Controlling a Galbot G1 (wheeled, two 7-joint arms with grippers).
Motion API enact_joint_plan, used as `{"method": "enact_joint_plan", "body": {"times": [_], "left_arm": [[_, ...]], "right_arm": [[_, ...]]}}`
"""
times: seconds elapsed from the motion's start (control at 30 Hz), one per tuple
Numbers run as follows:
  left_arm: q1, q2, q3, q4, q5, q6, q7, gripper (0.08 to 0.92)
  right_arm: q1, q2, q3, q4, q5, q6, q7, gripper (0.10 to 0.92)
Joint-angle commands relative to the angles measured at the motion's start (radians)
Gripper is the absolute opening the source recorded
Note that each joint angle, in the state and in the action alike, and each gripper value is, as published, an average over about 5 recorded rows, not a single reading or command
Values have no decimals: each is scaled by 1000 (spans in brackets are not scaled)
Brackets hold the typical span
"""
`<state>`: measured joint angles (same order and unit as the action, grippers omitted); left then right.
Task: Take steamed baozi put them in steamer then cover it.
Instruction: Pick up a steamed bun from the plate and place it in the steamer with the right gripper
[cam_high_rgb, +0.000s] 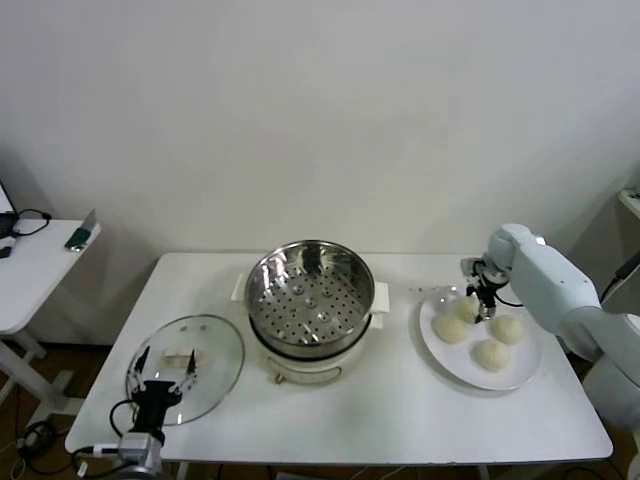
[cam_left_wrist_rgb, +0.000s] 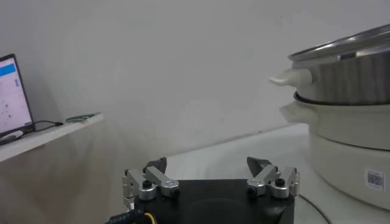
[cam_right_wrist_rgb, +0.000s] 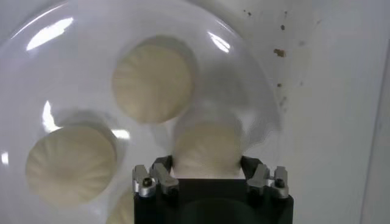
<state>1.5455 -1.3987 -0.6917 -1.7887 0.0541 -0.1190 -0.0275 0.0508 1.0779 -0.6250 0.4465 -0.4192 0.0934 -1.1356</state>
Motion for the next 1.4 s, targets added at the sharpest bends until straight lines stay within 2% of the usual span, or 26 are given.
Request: {"method": "enact_joint_plan", "body": {"times": [0.03, 0.2, 0.37, 0.6, 0.77, 0.93, 1.13, 1.4], "left_arm": [[2, -2, 0, 0, 1, -1, 0, 823], [11, -2, -3, -6, 1, -3, 1, 823], [27, 0, -7, -13, 0, -7, -4, 823], [47, -2, -10, -23, -3, -7, -19, 823], [62, -5, -9, -27, -13, -7, -23, 823], [73, -4, -7, -26, -16, -10, -20, 823], [77, -6, -3, -24, -17, -14, -20, 823], [83, 1, -6, -26, -21, -11, -17, 823]], "right_arm": [[8, 8, 19, -10, -14, 13, -5, 699], [103, -18, -75, 39, 67, 48, -40, 696], [298, -3, -319, 88, 226, 103, -106, 696], [551, 134, -547, 111, 433, 212, -187, 697], [664, 235, -632, 211, 497, 304, -239, 703], [694, 315, -647, 335, 464, 382, -255, 706], [640, 384, -610, 440, 302, 463, -230, 712], [468, 486, -512, 400, -9, 569, -143, 713]]}}
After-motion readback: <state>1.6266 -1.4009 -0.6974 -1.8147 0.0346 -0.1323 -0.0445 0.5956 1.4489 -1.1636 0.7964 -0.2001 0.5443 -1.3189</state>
